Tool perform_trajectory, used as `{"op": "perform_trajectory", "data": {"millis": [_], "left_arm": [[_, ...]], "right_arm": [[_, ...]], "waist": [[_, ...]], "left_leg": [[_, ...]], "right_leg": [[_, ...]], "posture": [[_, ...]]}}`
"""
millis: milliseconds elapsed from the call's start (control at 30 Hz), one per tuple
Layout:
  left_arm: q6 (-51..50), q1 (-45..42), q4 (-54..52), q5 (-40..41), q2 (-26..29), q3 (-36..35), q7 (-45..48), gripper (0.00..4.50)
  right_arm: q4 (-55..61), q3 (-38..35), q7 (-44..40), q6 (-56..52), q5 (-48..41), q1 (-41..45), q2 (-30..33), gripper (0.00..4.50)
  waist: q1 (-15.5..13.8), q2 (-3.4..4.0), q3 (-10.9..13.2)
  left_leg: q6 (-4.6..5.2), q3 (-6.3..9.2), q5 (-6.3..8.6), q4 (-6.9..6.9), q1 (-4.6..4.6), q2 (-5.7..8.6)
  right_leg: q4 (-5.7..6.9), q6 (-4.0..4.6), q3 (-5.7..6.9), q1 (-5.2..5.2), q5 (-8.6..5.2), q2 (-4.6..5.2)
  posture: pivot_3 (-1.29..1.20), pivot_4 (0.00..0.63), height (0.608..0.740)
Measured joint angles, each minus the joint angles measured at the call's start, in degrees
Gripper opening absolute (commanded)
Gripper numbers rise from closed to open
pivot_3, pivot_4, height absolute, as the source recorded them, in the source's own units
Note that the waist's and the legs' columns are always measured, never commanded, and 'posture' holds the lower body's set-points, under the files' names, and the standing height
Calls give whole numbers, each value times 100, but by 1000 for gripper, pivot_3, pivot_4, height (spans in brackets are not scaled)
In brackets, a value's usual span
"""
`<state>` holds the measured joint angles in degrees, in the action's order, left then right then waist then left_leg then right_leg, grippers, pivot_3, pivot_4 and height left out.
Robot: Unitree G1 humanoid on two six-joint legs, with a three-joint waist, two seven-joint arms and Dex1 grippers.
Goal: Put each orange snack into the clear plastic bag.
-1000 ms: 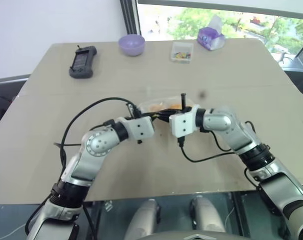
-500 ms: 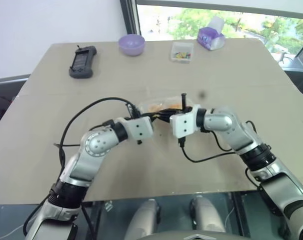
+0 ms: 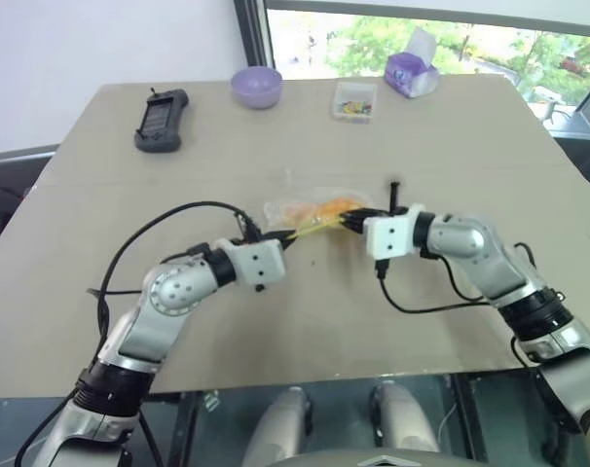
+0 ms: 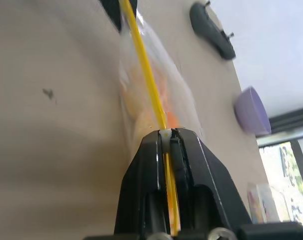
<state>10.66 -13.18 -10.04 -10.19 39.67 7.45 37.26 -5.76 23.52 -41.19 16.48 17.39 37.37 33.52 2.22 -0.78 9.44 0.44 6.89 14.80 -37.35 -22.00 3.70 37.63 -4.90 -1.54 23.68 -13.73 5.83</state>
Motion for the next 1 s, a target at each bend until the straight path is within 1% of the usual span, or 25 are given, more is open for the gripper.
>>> {"op": "perform_trajectory", "data": {"millis": [67,133,267,500,600,767,800,833,867,900,933,967,1000], "left_arm": [[27,-2,1,60,3,-1,0,0],[26,14,39,124,31,-23,0,0],[25,-27,112,148,46,-29,0,0],[196,-379,496,144,43,5,27,0],[276,-526,686,245,33,94,216,0],[99,-482,622,600,22,184,608,0],[-85,-381,515,769,24,182,746,666],[-286,-215,377,934,39,169,876,942],[-430,-114,315,1038,67,163,960,1438],[-501,-50,286,1073,90,154,1011,1708],[-725,47,199,1213,127,142,1128,2234],[-881,91,86,1329,139,127,1203,2811],[-969,120,22,1410,143,105,1253,3167]], "right_arm": [[5,0,62,3,-31,-26,89,67],[-108,-95,154,4,-60,-96,346,67],[-323,-223,255,4,-64,-104,528,67],[-492,-242,405,3,-65,-131,641,67],[-410,-344,381,-43,-104,-288,702,67],[-148,-441,222,-242,-239,-732,722,67],[-30,-449,123,-313,-325,-883,734,755],[-17,-454,32,-465,-372,-1073,743,1053],[-65,-459,-32,-576,-403,-1202,766,1555],[-78,-493,-32,-608,-459,-1264,759,1815],[-35,-591,-108,-671,-531,-1276,765,2329],[-2,-655,-176,-720,-581,-1288,791,2938],[18,-687,-211,-748,-615,-1288,801,3248]], "waist": [[-1,0,0],[-13,0,0],[-19,0,0],[-10,-1,1],[-17,-1,1],[-9,-1,1],[-4,-1,1],[-4,-1,1],[-6,-1,2],[-6,0,3],[-2,1,3],[-4,0,2],[-6,-1,2]], "left_leg": [[1,-1,0,0,0,-1],[1,-1,0,0,0,0],[6,-2,3,0,0,1],[5,-4,3,1,-1,0],[5,-4,3,1,-2,0],[7,-3,4,2,-3,0],[7,-3,4,4,-2,-1],[8,-4,4,4,-2,-2],[8,-4,5,4,-4,-1],[9,-4,5,3,-4,-1],[10,-10,6,3,1,-1],[11,-6,6,2,3,-2],[12,-3,6,1,7,-2]], "right_leg": [[1,0,0,0,0,0],[-1,0,0,-1,0,1],[-1,0,1,-1,0,2],[-2,0,0,-1,0,2],[-6,0,0,-1,0,2],[-9,-1,0,-2,0,2],[-10,-1,0,-2,0,2],[-10,-1,0,-2,-1,2],[-9,-1,0,-1,-1,2],[-9,-1,0,-1,0,2],[-5,-1,-5,-3,-1,3],[-5,-1,-2,-8,-1,2],[-5,-1,0,-13,-1,1]], "posture": [[0,150,740],[0,150,740],[0,150,740],[0,150,740],[0,150,740],[0,150,740],[0,150,740],[0,150,740],[0,150,740],[0,150,740],[0,150,740],[0,150,740],[0,150,740]]}}
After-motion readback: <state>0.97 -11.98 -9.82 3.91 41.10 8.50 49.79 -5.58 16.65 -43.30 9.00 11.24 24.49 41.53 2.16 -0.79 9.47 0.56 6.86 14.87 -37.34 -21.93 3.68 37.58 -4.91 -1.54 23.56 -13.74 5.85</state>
